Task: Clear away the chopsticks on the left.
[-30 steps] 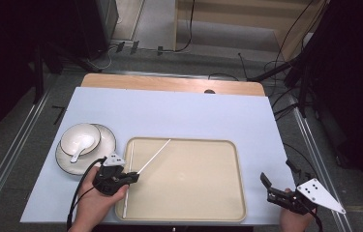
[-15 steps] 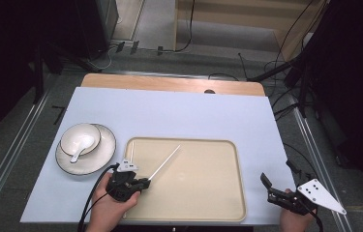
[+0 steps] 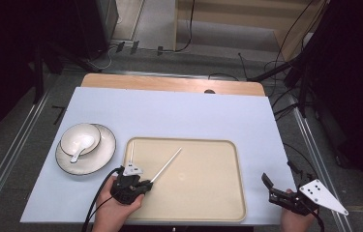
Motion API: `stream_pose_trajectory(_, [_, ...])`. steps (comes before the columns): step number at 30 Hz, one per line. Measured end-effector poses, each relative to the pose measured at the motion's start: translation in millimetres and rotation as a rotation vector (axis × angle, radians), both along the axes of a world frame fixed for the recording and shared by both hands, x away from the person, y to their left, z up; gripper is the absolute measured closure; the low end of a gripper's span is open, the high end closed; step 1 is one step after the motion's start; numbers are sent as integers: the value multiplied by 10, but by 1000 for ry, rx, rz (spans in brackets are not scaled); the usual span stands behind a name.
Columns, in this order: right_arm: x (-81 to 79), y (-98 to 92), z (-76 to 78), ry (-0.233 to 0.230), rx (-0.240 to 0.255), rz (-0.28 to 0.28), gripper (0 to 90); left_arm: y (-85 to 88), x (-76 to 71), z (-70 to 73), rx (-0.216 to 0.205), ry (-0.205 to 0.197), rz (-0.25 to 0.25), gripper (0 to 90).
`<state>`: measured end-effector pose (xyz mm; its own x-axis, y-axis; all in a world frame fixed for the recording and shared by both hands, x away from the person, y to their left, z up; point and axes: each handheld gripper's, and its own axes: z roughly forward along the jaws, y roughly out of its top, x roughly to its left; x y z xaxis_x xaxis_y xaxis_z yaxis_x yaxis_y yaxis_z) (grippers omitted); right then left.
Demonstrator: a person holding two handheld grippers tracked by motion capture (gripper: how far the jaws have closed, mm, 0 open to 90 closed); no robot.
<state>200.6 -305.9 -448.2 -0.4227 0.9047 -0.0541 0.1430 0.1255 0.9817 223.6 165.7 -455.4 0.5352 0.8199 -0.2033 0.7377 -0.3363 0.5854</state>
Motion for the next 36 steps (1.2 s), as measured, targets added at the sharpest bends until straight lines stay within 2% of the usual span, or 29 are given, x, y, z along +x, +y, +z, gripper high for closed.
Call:
stream_pose_trajectory(6, [0, 11, 4, 0, -3, 0, 65, 4, 5, 2, -3, 2, -5, 840])
stream_pose_trajectory(10, [4, 12, 1, 1, -1, 0, 64, 21, 25, 10, -15, 16, -9, 805])
stream_pose_trajectory(12, [2, 12, 2, -1, 0, 2, 64, 34, 36, 21, -8, 16, -8, 795])
stream_pose_trajectory(16, [0, 1, 4, -2, 4, -2, 65, 84, 77, 85, -39, -5, -4, 798])
stream_pose_trajectory(21, [-3, -17, 4, 0, 13, -7, 64, 100, 164, 165, -62, -8, -16, 825])
stream_pose_trajectory(25, [-1, -11, 1, 2, 11, -1, 64, 6, 259, 182, -66, -8, -39, 899])
stream_pose_trajectory(28, [1, -4, 0, 4, 11, 2, 64, -113, 358, 184, -73, -2, -66, 900])
stream_pose_trajectory(36, [4, -30, -6, 2, 20, -1, 64, -468, 654, 156, -49, -5, -108, 900])
